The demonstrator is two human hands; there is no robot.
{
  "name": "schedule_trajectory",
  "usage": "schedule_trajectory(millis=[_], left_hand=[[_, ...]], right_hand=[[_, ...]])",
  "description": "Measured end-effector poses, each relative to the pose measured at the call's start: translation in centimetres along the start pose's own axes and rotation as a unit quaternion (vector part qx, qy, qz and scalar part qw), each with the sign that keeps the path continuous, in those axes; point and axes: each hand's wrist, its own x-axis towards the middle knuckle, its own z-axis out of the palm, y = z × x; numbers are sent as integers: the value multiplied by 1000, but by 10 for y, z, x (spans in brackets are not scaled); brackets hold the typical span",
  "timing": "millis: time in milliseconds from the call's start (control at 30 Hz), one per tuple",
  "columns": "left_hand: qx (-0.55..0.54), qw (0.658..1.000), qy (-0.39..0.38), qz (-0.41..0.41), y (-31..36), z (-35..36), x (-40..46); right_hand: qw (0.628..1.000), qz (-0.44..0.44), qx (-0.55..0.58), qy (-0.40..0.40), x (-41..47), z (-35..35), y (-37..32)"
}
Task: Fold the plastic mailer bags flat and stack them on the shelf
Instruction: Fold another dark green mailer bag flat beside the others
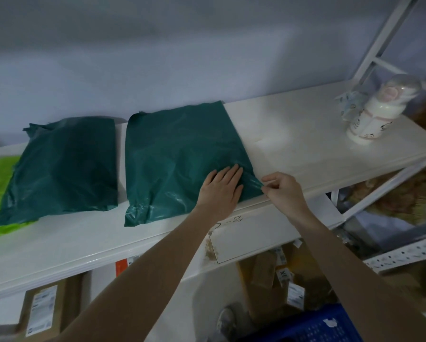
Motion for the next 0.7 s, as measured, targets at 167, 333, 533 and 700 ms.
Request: schedule_trajectory(millis=[167, 333, 533, 700], left_hand=[[6, 1000, -10, 11, -1, 4, -2], [12, 1000, -1, 11, -2, 4, -1], [5, 1000, 4, 10, -2, 4, -2], [-14, 1000, 11, 14, -3, 5, 1]], right_hand=[[999, 15, -17, -47, -1, 2, 3], [999, -1, -40, -20, 6, 7, -2], [994, -16, -106, 17, 22, 19, -8], [994, -23, -100, 38, 24, 21, -8]])
